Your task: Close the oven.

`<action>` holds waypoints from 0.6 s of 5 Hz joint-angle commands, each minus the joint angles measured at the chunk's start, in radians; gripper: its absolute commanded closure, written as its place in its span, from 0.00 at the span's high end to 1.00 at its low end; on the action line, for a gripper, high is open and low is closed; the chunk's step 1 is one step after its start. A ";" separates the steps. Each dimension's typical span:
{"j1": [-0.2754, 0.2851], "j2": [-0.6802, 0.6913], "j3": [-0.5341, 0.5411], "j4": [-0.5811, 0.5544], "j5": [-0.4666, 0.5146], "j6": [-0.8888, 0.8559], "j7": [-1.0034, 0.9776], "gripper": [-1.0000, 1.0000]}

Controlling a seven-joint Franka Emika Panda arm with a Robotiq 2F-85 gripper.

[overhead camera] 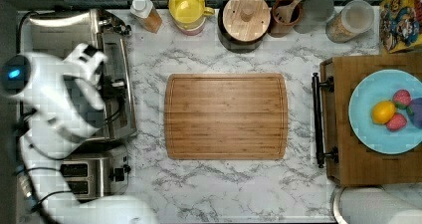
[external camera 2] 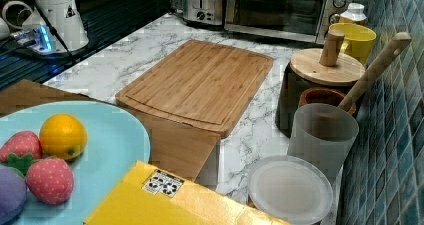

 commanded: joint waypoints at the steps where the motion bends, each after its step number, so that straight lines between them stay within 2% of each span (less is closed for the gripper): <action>1: -0.030 -0.061 -0.018 0.146 -0.081 0.135 0.246 0.00; 2: -0.119 -0.119 0.018 0.090 0.115 0.216 0.123 0.00; 3: -0.171 -0.136 0.044 0.102 0.277 0.201 -0.046 0.00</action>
